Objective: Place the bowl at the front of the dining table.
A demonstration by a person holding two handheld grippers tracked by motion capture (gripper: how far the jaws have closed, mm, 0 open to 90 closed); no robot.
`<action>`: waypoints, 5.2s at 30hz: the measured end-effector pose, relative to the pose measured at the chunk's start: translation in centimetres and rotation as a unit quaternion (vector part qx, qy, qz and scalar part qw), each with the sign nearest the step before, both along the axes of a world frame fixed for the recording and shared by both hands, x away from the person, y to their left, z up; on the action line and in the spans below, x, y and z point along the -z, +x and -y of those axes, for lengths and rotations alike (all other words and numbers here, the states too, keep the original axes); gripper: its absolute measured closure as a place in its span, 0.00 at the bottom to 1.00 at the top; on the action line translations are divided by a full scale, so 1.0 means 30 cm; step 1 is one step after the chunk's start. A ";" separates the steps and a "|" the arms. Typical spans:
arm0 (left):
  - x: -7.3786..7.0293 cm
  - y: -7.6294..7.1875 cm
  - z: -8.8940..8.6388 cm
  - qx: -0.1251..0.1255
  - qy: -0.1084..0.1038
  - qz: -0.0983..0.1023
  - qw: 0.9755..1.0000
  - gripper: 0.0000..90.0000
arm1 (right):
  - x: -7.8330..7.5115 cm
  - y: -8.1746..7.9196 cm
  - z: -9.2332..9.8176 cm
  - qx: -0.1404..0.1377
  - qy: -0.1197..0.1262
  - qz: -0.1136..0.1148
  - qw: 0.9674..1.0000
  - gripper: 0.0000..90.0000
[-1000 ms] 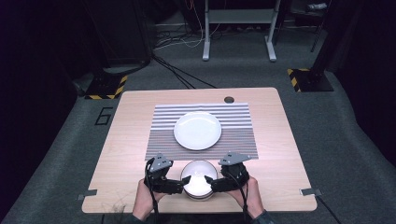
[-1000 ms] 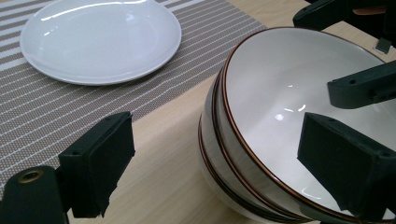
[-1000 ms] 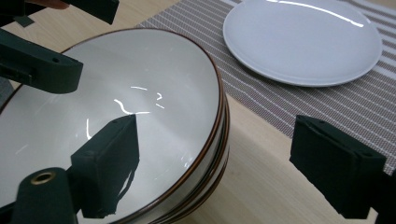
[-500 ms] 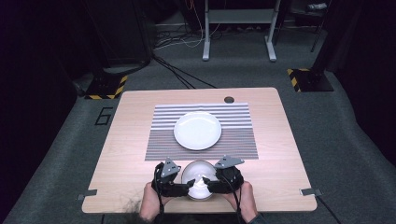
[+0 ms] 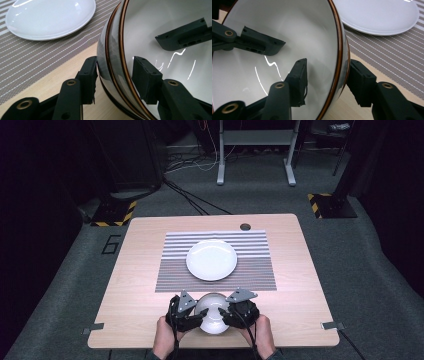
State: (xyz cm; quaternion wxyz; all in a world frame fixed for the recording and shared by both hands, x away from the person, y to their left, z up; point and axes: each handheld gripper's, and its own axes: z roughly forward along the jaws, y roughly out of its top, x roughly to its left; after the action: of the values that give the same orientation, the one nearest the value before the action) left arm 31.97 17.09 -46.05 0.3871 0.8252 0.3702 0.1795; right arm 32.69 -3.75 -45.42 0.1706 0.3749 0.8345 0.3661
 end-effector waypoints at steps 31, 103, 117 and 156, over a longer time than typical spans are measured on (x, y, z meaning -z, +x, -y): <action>-0.049 -0.016 0.015 -0.004 0.029 0.070 0.997 0.82 | -0.071 -0.045 -0.013 0.012 -0.013 0.132 0.991 0.91; -0.221 0.043 -0.004 -0.016 -0.008 0.156 0.988 0.90 | -0.209 0.017 -0.023 0.015 0.002 0.219 0.976 0.91; -0.238 0.086 0.006 -0.013 0.002 0.168 0.986 0.90 | -0.223 0.063 -0.018 0.016 0.003 0.224 0.974 0.91; -0.252 0.303 0.003 -0.024 -0.024 0.169 0.985 0.91 | -0.238 0.259 -0.030 0.031 -0.009 0.233 0.972 0.92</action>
State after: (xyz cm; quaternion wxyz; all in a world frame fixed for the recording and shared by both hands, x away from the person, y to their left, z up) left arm 41.06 17.01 -38.48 0.4590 0.7644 0.3233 0.3170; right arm 40.47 -2.85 -38.26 0.3748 0.3038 0.7629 0.4303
